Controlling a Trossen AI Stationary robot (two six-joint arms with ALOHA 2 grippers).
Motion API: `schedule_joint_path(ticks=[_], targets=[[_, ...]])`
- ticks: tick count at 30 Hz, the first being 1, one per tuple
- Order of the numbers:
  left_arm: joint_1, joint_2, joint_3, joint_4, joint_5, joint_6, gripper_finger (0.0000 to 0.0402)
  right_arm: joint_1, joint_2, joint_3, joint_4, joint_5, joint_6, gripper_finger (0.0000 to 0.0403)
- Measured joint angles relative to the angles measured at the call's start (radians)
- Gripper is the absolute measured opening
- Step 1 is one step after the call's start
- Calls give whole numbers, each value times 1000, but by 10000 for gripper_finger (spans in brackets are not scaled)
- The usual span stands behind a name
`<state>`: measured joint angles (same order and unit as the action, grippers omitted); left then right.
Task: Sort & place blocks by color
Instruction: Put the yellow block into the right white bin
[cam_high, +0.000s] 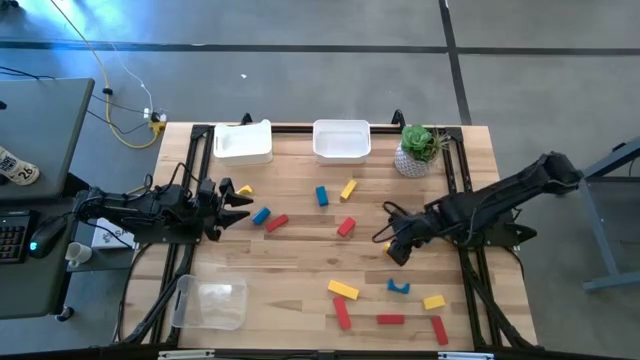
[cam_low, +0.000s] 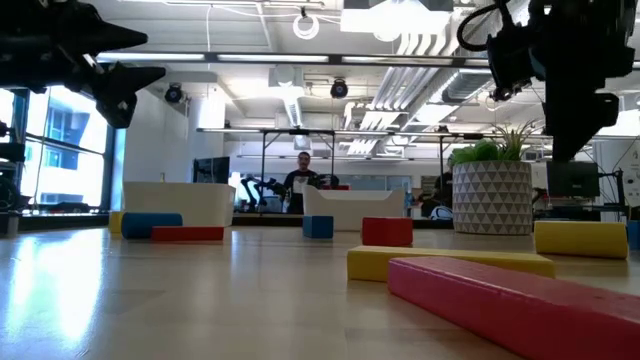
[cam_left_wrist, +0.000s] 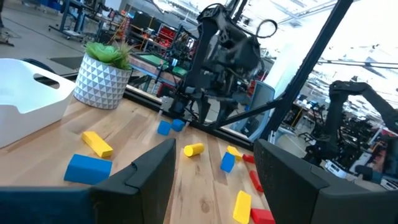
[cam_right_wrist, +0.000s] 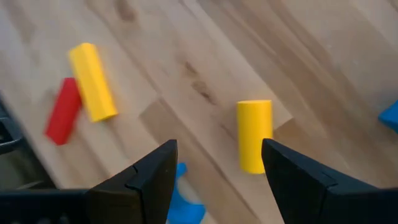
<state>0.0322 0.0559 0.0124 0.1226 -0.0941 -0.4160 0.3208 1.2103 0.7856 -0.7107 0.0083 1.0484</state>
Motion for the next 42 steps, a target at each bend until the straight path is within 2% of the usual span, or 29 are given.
schedule_joint_path(ticks=[8,28,32,38,42], targets=[[0,0,0,0,-26,0,207,34,108,0,0,71,28,222],[0,0,0,-1,-26,0,207,62,358,0,42,38,54,221],[0,0,0,-3,-26,8,207,62,381,2,52,23,50,194],[0,0,0,-6,-26,10,207,62,385,3,48,30,46,105],[0,0,0,-7,-26,10,207,54,372,0,50,41,39,102]])
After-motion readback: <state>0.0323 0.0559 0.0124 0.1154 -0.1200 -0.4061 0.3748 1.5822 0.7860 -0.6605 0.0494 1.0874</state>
